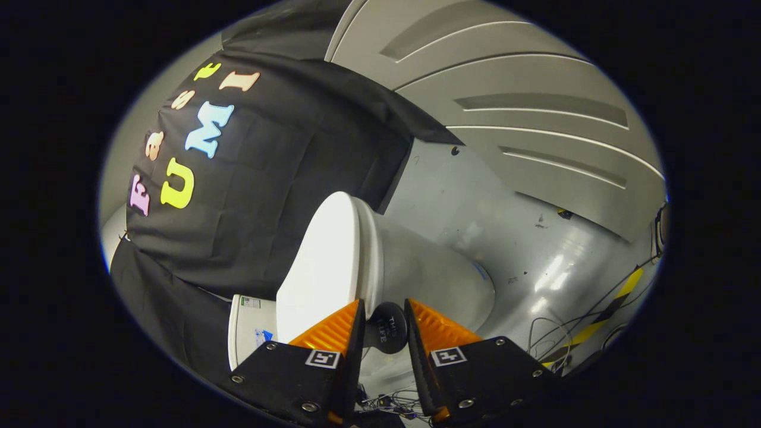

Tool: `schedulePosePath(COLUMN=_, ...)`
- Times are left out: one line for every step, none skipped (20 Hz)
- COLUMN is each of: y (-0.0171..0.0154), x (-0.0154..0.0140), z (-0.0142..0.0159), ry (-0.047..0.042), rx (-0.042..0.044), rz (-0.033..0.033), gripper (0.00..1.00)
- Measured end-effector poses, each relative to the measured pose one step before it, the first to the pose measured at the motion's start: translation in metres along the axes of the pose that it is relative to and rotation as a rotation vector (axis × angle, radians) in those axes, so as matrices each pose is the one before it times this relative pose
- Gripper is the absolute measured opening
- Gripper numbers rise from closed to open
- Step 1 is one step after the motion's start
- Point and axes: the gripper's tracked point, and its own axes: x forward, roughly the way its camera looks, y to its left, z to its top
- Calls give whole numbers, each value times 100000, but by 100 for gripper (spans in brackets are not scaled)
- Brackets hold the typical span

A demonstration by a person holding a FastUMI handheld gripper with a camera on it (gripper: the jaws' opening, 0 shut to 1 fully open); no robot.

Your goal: Open the toilet lid.

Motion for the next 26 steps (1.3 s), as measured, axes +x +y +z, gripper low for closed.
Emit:
schedulePosePath(y=-39, x=-159, z=131, ry=-34, rx=464, rz=66, gripper=38)
schedulePosePath(y=79, x=61, z=240, ry=296, rx=418, rz=146, gripper=37)
schedulePosePath(y=-83, x=-55, z=-91, ry=587, rx=1043, rz=498, gripper=34)
schedulePosePath(y=132, x=37, z=87, ry=154, rx=448, rz=463, gripper=32)
schedulePosePath(y=122, x=-70, z=-185, ry=-132, rx=-221, rz=575, gripper=30)
schedulePosePath(y=212, x=-47, z=83, ry=-116, rx=-585, rz=671, gripper=28)
schedulePosePath(y=195, x=-221, z=73, ry=-449, rx=-675, rz=888, gripper=25)
schedulePosePath(y=135, x=-187, z=187, ry=-579, rx=-749, rz=858, gripper=22)
schedulePosePath(y=203, x=-96, z=132, ry=-313, rx=-760, rz=690, gripper=17)
schedulePosePath(y=353, x=-51, z=89, ry=-475, rx=-770, rz=981, gripper=14)
schedulePosePath(y=335, x=-55, z=35, ry=-442, rx=-1080, rz=675, gripper=9)
schedulePosePath(y=-250, x=-165, z=-53, ry=-125, rx=-1289, rz=-243, gripper=5)
schedulePosePath(y=-55, x=-24, z=59, ry=-269, rx=-1500, rz=-768, gripper=2)
schedulePosePath(y=54, x=83, z=124, ry=-254, rx=-1630, rz=-928, gripper=1)
schedulePosePath(y=442, x=-213, z=120, ry=-446, rx=-1959, rz=-805, gripper=1)
schedulePosePath(y=430, x=-127, z=80, ry=-798, rx=-2712, rz=-599, gripper=1)
schedulePosePath(y=342, x=-298, z=136, ry=-755, rx=-2516, rz=-652, gripper=1)
schedulePosePath(y=263, x=-225, z=265, ry=-658, rx=-1059, rz=-654, gripper=1)
schedulePosePath(y=332, x=-210, z=201, ry=-590, rx=-889, rz=-672, gripper=1)
schedulePosePath(y=346, x=-205, z=200, ry=-114, rx=-1256, rz=-801, gripper=1)
schedulePosePath(y=461, x=-196, z=151, ry=-149, rx=-2133, rz=-633, gripper=1)
schedulePosePath(y=512, x=-158, z=241, ry=60, rx=-3340, rz=-512, gripper=1)
schedulePosePath(y=520, x=-336, z=332, ry=-407, rx=-3823, rz=-541, gripper=1)
schedulePosePath(y=552, x=-266, z=376, ry=-342, rx=-4079, rz=-761, gripper=1)
schedulePosePath(y=475, x=-317, z=373, ry=-761, rx=-3586, rz=-714, gripper=1)
schedulePosePath(y=481, x=-307, z=398, ry=-763, rx=-2757, rz=-827, gripper=1)
